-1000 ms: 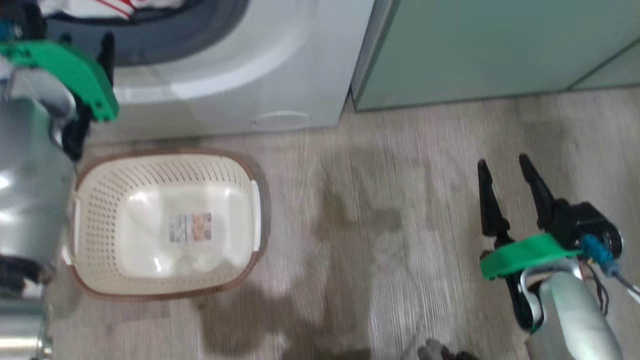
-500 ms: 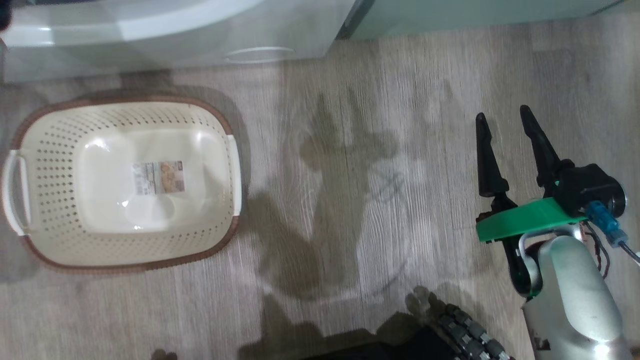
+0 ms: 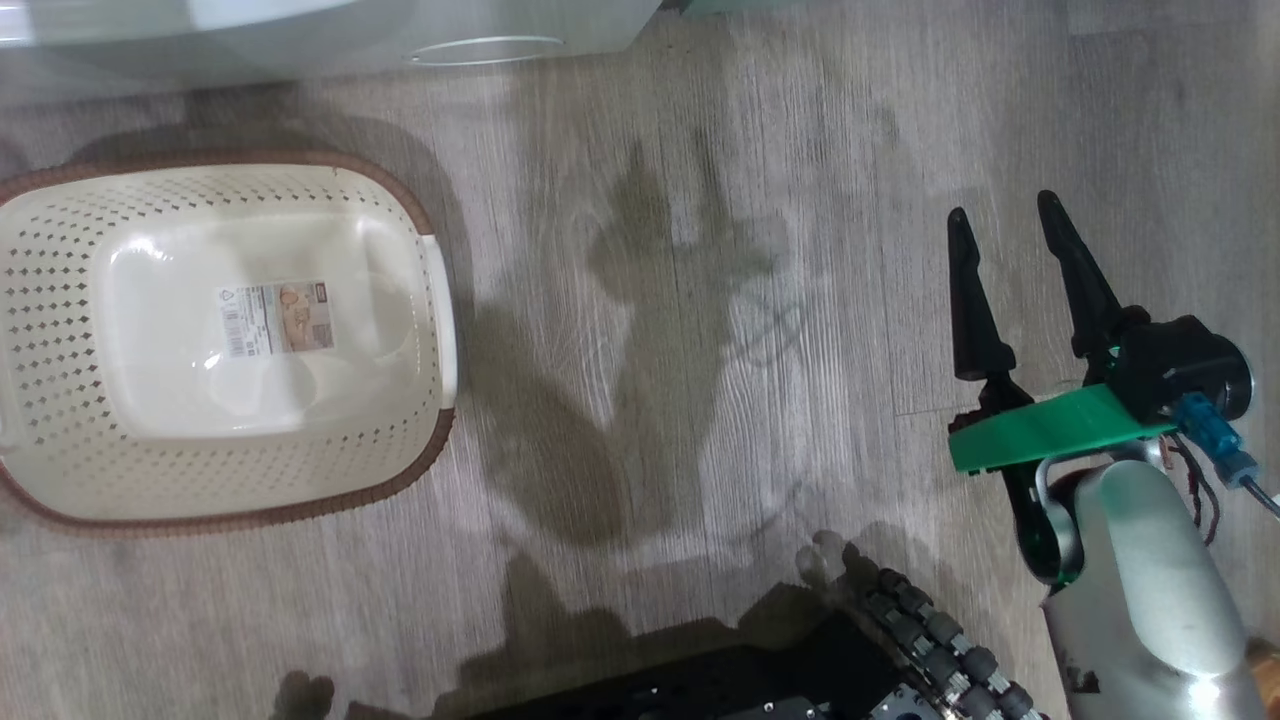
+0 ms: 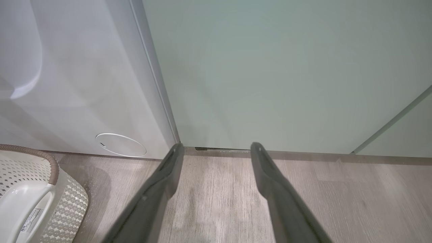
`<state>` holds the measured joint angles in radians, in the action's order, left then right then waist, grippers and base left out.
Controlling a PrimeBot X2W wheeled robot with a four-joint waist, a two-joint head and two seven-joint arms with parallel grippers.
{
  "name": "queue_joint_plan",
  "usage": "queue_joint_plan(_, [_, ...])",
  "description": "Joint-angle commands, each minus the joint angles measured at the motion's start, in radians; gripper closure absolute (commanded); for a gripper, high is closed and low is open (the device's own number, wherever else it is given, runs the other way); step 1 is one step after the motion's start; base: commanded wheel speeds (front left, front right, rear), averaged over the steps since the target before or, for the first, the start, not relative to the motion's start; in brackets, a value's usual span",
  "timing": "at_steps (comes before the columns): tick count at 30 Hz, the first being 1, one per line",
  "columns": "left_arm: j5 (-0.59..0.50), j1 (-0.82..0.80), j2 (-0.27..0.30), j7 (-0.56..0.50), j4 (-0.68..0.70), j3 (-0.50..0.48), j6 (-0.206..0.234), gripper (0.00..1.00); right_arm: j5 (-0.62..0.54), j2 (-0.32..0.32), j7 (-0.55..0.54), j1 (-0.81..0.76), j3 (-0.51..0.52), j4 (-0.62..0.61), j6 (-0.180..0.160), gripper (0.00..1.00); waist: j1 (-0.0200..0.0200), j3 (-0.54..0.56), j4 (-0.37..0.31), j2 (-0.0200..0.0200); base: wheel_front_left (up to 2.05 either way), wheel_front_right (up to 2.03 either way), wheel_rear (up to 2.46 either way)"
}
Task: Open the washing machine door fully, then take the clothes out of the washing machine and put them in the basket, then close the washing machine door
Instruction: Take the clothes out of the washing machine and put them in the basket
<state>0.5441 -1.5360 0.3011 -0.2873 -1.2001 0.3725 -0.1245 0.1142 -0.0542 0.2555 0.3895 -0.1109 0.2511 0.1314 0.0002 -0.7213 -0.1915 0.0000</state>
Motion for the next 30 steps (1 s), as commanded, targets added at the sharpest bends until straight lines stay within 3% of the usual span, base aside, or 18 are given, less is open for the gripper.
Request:
queue_joint_plan(1, [-0.001,-0.035,0.046,-0.005,0.014,-0.001,-0.006,0.00,0.001,0.004,0.006,-0.018,-0.017,-0.031,-0.001,0.00,-0.0002,-0.003,-0.001,0.0000,0.00,0.00,0.00])
queue_joint_plan(6, [-0.004,-0.033,0.038,-0.012,-0.017,0.033,-0.006,0.00,-0.001,0.004,0.006,-0.015,-0.016,-0.035,-0.001,0.00,-0.0002,-0.016,-0.002,0.0000,0.00,0.00,0.00])
queue_joint_plan(7, [-0.001,-0.031,0.035,-0.012,-0.020,0.037,-0.006,0.08,-0.003,0.004,0.006,-0.014,-0.015,-0.035,-0.001,0.00,-0.0002,-0.018,-0.001,0.0000,0.00,0.00,0.00])
queue_joint_plan(8, [0.003,-0.027,0.031,-0.012,-0.020,0.044,-0.006,0.51,-0.004,0.004,0.006,-0.013,-0.013,-0.035,-0.001,0.00,-0.0002,-0.019,0.000,0.0000,0.00,0.00,0.00])
queue_joint_plan(10, [0.018,-0.019,0.024,-0.002,-0.012,0.052,-0.006,1.00,-0.008,0.004,0.006,-0.011,-0.010,-0.034,-0.001,0.00,-0.0002,-0.021,0.003,0.0000,0.00,0.00,0.00])
queue_joint_plan(19, [0.105,0.057,0.011,0.110,0.078,0.117,-0.006,1.00,-0.023,0.004,0.006,-0.018,0.015,-0.016,-0.001,0.00,-0.0002,0.021,0.038,0.0000,0.00,0.00,0.00])
queue_joint_plan(30, [0.230,0.289,0.029,0.311,0.209,0.288,-0.006,1.00,-0.019,0.004,0.006,-0.075,0.027,0.031,-0.001,0.00,-0.0002,0.234,0.087,0.0000,0.00,0.00,0.00])
